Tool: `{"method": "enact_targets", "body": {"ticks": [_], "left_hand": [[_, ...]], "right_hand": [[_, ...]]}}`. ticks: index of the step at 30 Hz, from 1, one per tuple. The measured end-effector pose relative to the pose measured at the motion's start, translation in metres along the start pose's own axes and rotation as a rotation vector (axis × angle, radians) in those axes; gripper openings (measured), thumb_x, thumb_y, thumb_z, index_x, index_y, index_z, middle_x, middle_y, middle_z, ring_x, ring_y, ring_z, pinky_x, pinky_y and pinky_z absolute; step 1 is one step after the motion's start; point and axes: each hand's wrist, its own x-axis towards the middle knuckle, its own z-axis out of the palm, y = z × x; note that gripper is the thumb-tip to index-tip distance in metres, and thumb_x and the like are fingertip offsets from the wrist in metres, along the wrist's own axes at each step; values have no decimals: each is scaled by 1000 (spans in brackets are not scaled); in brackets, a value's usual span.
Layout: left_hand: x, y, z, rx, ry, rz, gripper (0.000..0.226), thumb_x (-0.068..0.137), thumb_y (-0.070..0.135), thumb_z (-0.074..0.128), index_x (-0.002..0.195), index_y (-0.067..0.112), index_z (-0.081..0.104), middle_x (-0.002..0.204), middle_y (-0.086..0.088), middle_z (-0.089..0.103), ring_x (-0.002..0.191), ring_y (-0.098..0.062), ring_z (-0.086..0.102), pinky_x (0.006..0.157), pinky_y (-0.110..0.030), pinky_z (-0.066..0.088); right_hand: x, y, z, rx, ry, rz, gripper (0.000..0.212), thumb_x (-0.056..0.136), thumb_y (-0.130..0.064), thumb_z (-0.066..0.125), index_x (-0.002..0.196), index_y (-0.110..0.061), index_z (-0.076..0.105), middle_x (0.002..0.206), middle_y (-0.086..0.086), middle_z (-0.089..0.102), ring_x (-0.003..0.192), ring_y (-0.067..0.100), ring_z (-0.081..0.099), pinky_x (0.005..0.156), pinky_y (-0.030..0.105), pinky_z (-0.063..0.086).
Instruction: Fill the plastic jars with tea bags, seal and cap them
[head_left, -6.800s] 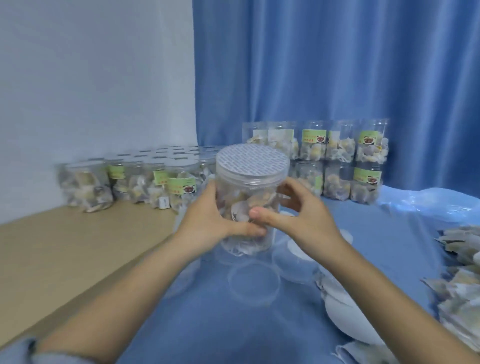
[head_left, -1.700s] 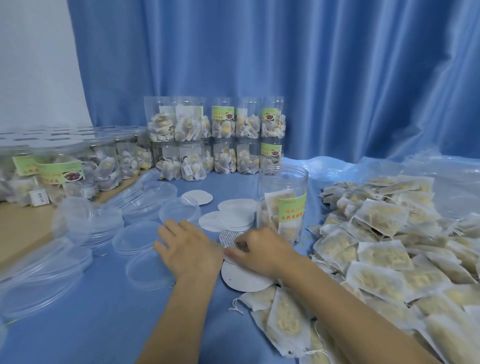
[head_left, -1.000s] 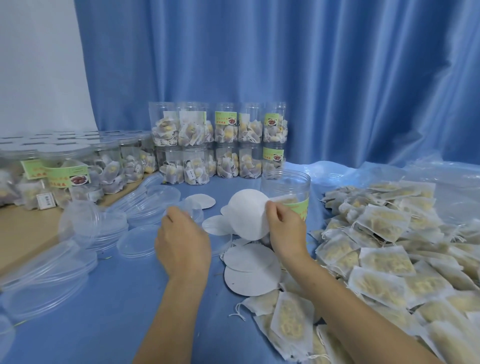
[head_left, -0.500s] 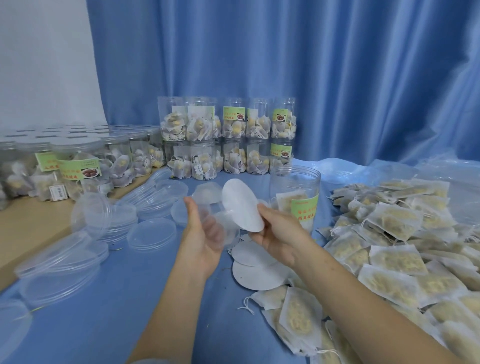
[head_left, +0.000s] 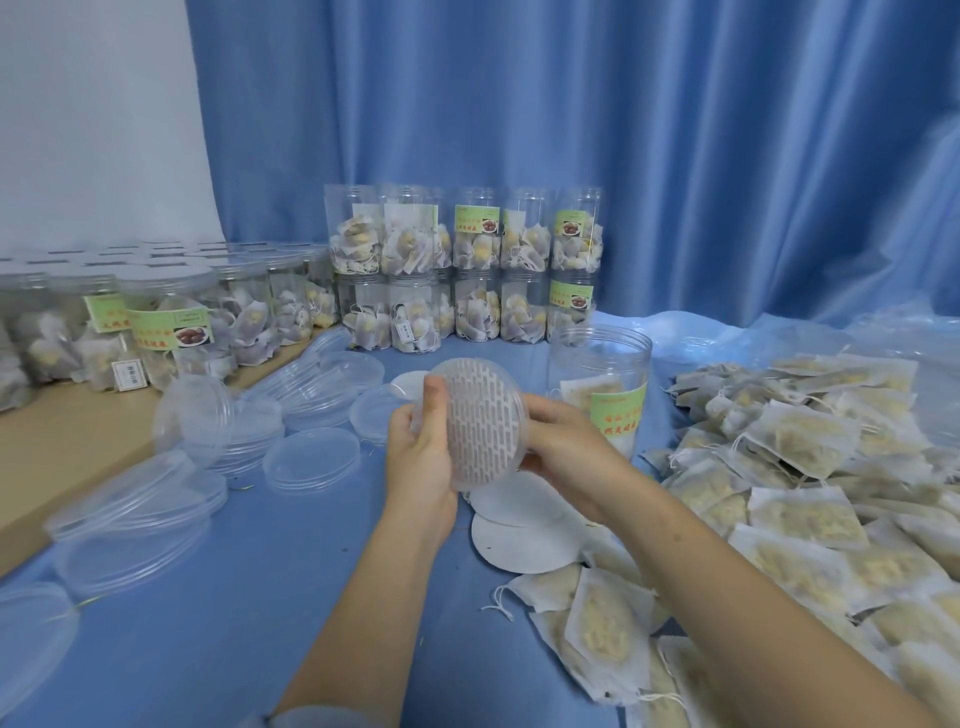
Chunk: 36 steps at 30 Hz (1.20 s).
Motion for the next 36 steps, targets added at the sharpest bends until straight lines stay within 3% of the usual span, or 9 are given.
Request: {"method": "enact_targets", "body": {"ticks": [5, 9, 12, 15, 20, 26, 30, 33, 36], "left_hand": [[-1, 12, 9, 93, -2, 87, 50, 69, 57, 64, 97, 16, 57, 90, 0, 70, 77, -13, 69, 54, -23, 54], [-1, 27, 29, 143, -68, 49, 42, 73, 46, 73, 93, 9, 68, 87, -6, 74, 75, -18, 72, 58, -30, 57], [1, 41, 52, 127, -138, -22, 33, 77, 35, 74, 92, 6, 70, 88, -9, 74, 83, -25, 71, 77, -39, 56], [5, 51, 74, 144, -244, -58, 25, 80, 27, 72, 93, 6, 70, 84, -10, 73, 79, -26, 71, 80, -43, 56], [12, 53, 95, -32, -483, -203, 22, 89, 22, 52, 83, 8, 68, 70, -6, 70, 58, -20, 68, 52, -29, 56], [36, 39, 89, -71, -408, -8, 23, 88, 6, 42, 92, 10, 64, 73, -4, 73, 59, -18, 68, 52, -24, 54], [49, 2, 78, 360, -157, 323, 39, 84, -7, 46, 105, 24, 56, 101, 0, 71, 86, -23, 67, 78, -35, 49], [52, -35, 69, 371, -389, 181, 64, 78, -6, 62, 133, 19, 42, 134, -1, 50, 111, -18, 54, 86, -22, 47], [54, -60, 66, 494, -569, 129, 94, 58, 19, 71, 143, 23, 31, 140, 4, 45, 123, -13, 48, 76, -8, 45]], "right_hand": [[-2, -18, -11, 185, -59, -8, 62, 79, -57, 53, 120, -12, 62, 116, 15, 67, 109, 30, 63, 93, 46, 51], [-12, -35, -20, -567, 153, -522, 63, 80, -28, 73, 133, -35, 41, 124, -8, 55, 110, 2, 52, 92, 10, 42], [-14, -42, -25, -895, 219, -697, 76, 71, -31, 77, 138, -26, 42, 140, 2, 33, 131, 13, 33, 103, 18, 29], [-20, -50, -38, -984, 357, -670, 84, 60, -48, 79, 134, -27, 48, 137, 4, 38, 129, 22, 31, 107, 29, 27], [-21, -60, -63, -1206, 483, -525, 110, 49, -79, 58, 140, -21, 41, 133, 4, 46, 123, 24, 38, 105, 39, 32], [19, -59, -90, -1132, 458, -269, 95, 65, -74, 53, 146, -32, 28, 136, 12, 41, 129, 28, 30, 110, 39, 27], [48, -54, -100, -1253, 295, -26, 80, 67, -75, 57, 138, -45, 34, 132, 13, 40, 128, 34, 30, 109, 45, 26], [54, -52, -106, -1234, 199, 38, 82, 64, -75, 60, 137, -48, 35, 128, 12, 41, 128, 32, 31, 105, 41, 31], [52, -50, -111, -1122, 161, 11, 83, 60, -73, 65, 135, -48, 39, 115, 1, 37, 117, 19, 40, 87, 28, 35]]}}
